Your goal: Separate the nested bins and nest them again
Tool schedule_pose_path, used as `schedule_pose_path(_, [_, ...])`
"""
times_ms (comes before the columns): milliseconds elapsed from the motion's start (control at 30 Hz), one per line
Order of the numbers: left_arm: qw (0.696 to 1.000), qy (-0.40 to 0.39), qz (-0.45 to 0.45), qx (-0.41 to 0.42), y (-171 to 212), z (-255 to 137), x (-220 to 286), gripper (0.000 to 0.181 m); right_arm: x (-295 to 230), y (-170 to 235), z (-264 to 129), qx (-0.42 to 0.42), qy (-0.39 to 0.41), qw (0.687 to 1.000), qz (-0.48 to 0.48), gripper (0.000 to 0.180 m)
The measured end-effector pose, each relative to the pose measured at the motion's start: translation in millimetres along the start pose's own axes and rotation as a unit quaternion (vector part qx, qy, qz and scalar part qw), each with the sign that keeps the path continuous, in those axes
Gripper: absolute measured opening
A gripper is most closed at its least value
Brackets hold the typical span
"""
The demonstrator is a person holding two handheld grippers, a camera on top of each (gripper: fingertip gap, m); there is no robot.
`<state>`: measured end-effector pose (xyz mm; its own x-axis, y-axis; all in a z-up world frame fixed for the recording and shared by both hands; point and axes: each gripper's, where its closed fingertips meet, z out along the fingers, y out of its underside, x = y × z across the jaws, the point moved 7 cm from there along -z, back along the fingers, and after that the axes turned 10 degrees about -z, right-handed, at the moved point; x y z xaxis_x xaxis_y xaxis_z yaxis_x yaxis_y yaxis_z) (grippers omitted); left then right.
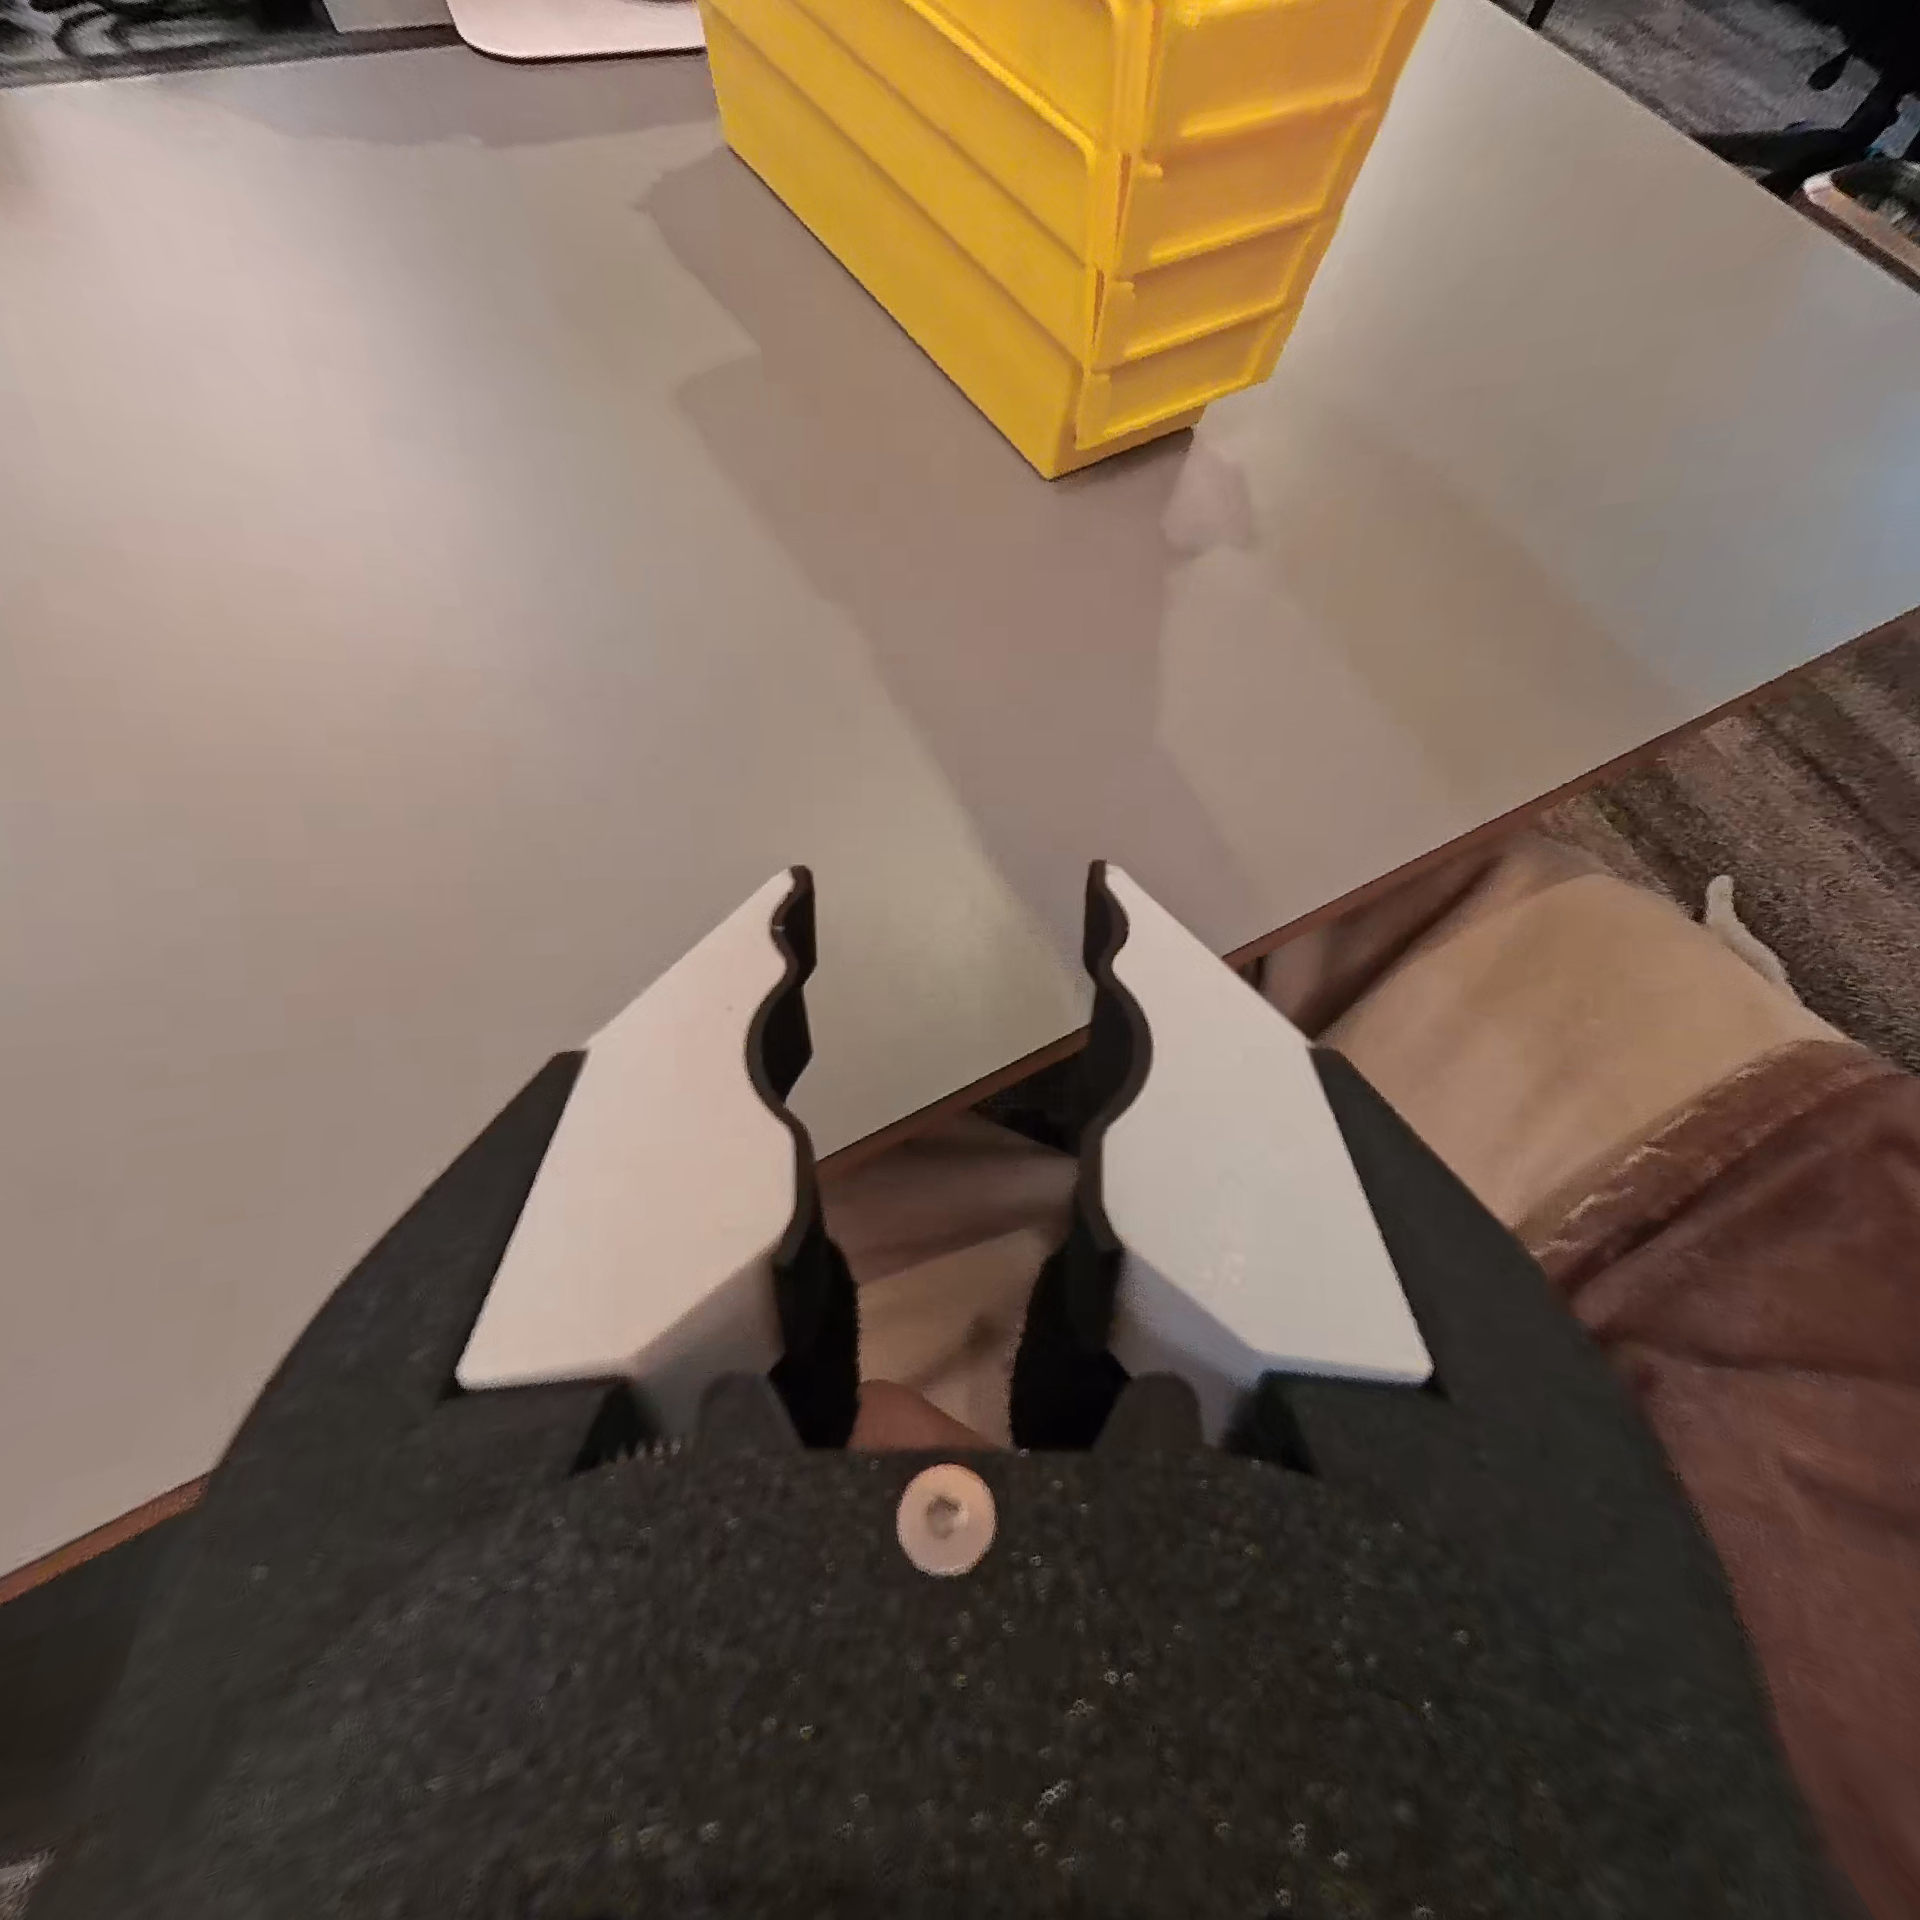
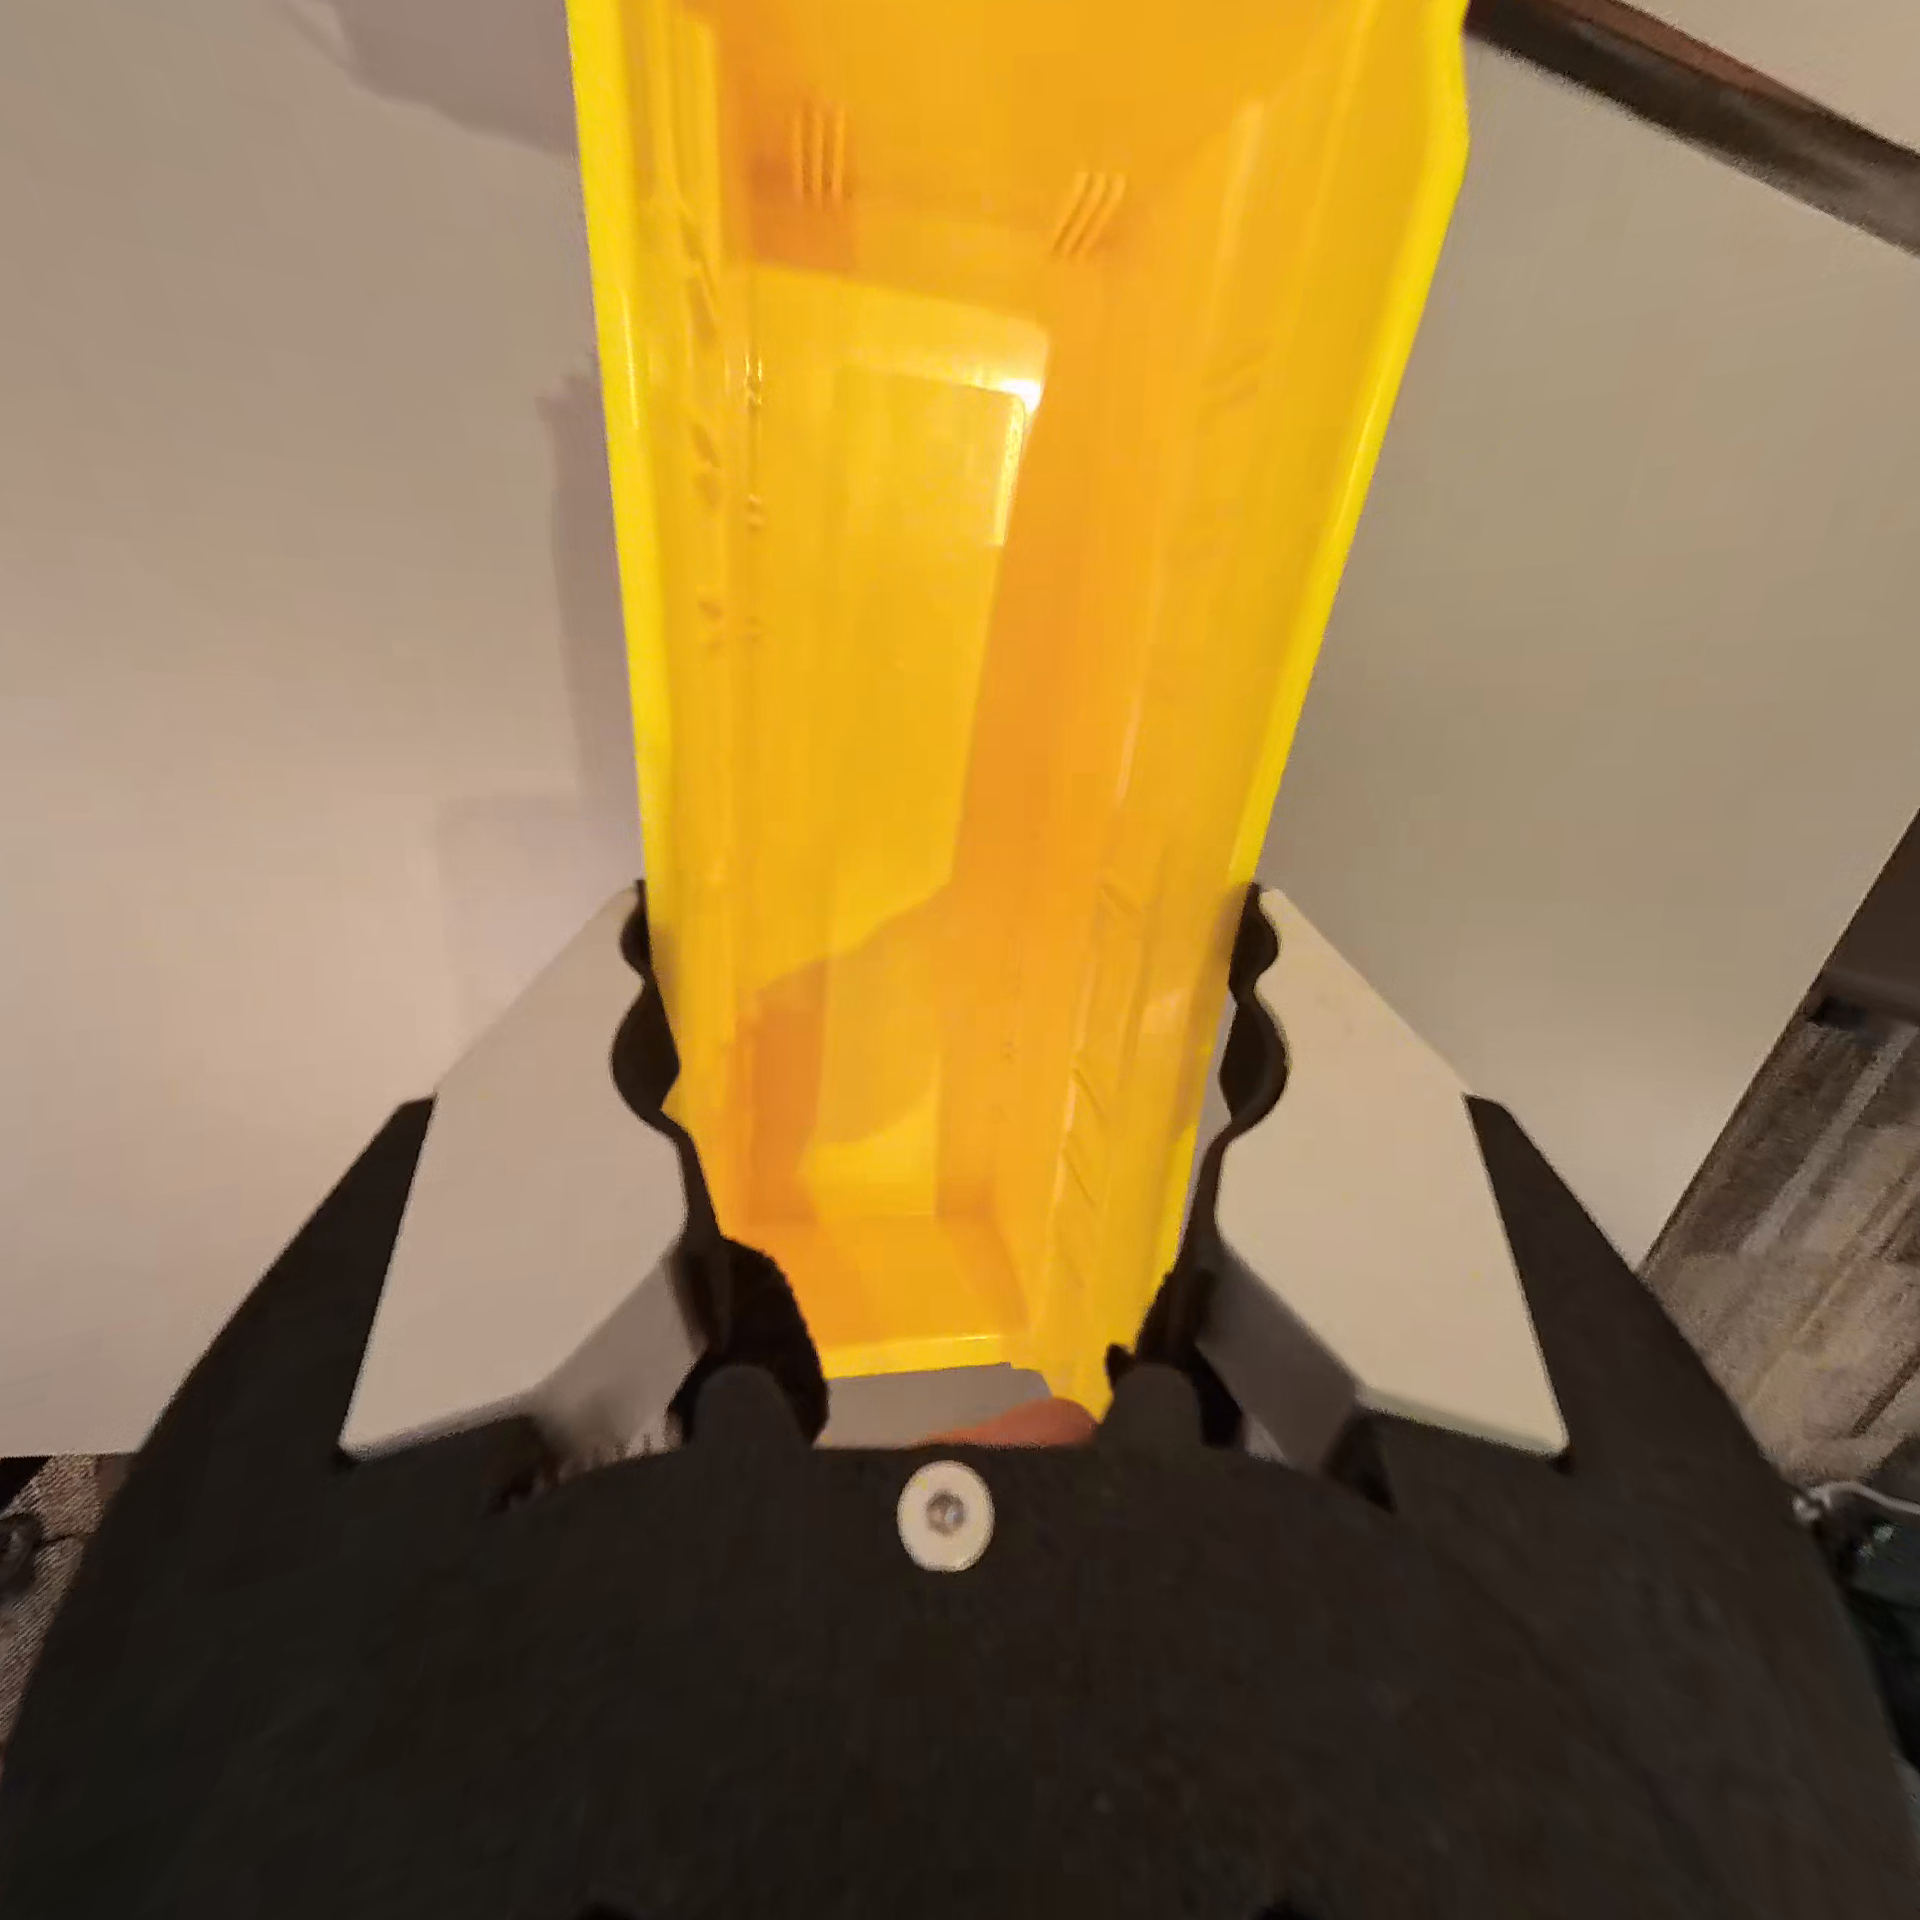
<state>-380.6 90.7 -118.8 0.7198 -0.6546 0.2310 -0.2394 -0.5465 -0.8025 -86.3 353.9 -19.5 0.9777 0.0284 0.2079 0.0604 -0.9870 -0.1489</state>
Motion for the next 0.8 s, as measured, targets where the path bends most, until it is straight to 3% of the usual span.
schedule_pose_path(367, [0.999, 0.010, 0.032, -0.016, 2, 8, 12, 0.050, -16, 7, -8, -0.001, -0.038, 0.998, 0.043, 0.118])
schedule_pose_path(600, [0.999, 0.004, 0.035, -0.020, 3, 10, 10, 0.049, -16, 8, -14, 0.006, -0.052, 0.997, 0.053, 0.095])
schedule_pose_path(800, [0.999, 0.001, 0.034, -0.020, 3, 9, 8, 0.047, -17, 10, -18, -0.004, -0.056, 0.997, 0.053, 0.088])
